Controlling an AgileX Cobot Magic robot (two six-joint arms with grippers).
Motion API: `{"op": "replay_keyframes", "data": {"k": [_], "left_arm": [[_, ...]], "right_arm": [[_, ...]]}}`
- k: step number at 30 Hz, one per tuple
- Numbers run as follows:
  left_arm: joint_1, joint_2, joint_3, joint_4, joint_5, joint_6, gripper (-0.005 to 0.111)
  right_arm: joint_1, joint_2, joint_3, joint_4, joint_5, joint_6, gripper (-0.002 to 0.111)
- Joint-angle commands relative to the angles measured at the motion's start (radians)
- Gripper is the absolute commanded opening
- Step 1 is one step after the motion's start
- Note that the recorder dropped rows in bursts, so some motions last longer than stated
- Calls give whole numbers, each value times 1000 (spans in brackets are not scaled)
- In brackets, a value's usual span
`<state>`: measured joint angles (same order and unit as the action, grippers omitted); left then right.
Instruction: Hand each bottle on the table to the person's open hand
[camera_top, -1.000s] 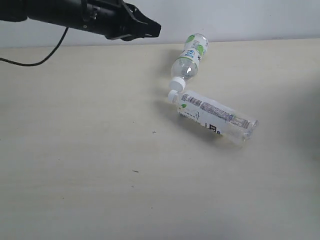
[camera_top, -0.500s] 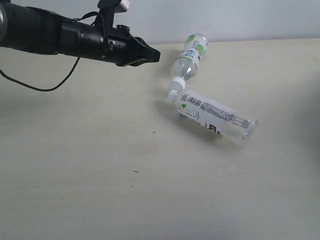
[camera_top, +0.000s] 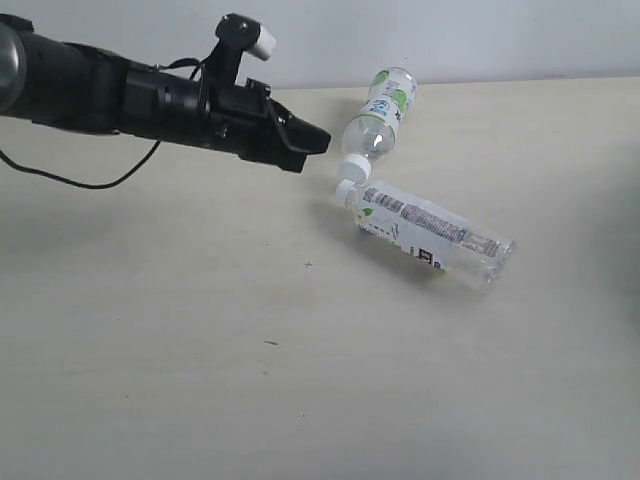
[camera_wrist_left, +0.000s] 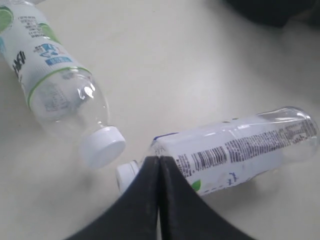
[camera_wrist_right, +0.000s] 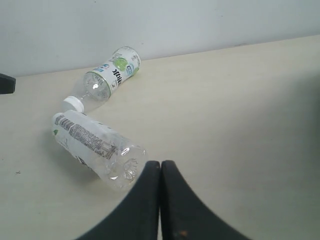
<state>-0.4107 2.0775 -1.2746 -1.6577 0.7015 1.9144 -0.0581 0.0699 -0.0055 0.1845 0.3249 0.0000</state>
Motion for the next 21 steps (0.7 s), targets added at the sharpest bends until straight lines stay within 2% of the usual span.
{"op": "replay_keyframes", "data": {"k": [1,10,12,15,21], "left_arm": [[4,-3,49,-87,18,172,0],[2,-7,39,-87,55,170,0],[9,-21,39,-16,55,159,0],[31,-44,39,-6,70,101,0],[86,-70,44,-21,313,99,0]], "right_arm": [[1,-1,5,-1,-12,0,0],[1,-1,5,-1,-12,0,0],[1,-1,5,-1,-12,0,0],[1,-1,5,-1,-12,0,0],[1,-1,5,-1,-12,0,0]]}}
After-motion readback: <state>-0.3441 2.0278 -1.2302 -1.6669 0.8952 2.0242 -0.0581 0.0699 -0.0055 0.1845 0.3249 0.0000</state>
